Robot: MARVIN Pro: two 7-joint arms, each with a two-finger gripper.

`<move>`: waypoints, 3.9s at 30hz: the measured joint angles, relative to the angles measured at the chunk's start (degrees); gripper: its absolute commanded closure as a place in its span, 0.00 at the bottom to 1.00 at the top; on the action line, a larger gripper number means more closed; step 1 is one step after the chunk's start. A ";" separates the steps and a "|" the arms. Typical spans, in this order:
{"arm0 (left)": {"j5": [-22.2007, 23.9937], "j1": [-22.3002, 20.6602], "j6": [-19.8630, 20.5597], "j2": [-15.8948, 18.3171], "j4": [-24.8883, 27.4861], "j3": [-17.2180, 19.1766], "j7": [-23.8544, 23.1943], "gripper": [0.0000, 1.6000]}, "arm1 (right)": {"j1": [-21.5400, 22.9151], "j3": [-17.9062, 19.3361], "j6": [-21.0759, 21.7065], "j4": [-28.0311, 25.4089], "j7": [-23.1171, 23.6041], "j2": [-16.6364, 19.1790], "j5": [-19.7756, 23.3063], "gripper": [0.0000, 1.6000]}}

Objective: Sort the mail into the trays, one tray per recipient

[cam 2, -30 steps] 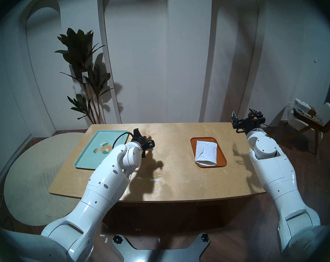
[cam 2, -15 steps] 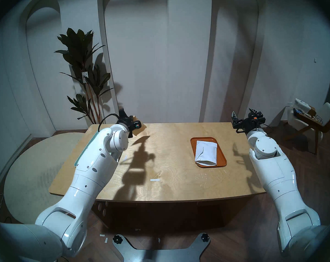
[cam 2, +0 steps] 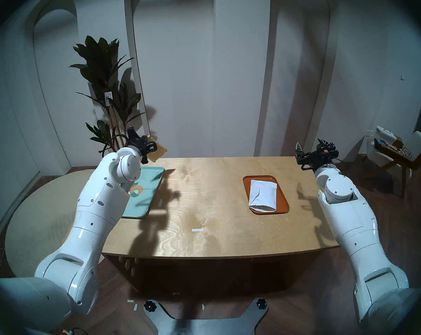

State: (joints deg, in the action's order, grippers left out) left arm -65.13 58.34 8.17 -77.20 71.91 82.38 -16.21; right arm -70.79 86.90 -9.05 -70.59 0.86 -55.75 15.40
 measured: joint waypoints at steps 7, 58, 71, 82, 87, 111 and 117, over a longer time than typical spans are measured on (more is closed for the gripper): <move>2.41 0.14 -2.80 3.34 -6.97 5.14 1.79 1.00 | 0.00 -0.01 0.00 0.00 0.00 0.01 0.02 0.00; 23.18 22.57 -13.67 3.85 7.67 14.67 -13.47 0.00 | 0.01 -0.05 0.01 0.08 0.00 0.04 -0.03 0.00; 39.57 19.45 -11.66 -4.38 17.31 17.74 -15.58 0.00 | 0.01 -0.07 0.02 0.38 0.00 0.04 0.01 0.00; 50.71 17.03 -4.42 -11.30 25.03 11.96 -16.87 0.00 | 0.04 -0.08 0.02 0.44 0.02 0.04 0.01 0.00; 54.40 15.64 1.42 -14.76 28.01 9.20 -14.86 0.00 | 0.06 -0.09 0.02 0.45 0.02 0.04 0.01 0.00; 55.85 11.42 29.87 -22.34 31.57 0.95 10.69 0.00 | 0.09 -0.10 -0.02 0.30 0.02 0.05 -0.02 0.00; 55.10 10.68 33.33 -23.21 31.52 -0.25 14.32 0.00 | 0.09 -0.10 -0.03 0.28 0.02 0.05 -0.02 0.00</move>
State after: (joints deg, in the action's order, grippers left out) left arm -10.03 69.02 41.50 -100.41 103.43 82.13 -1.89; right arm -70.70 86.80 -9.08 -70.31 0.87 -55.70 15.38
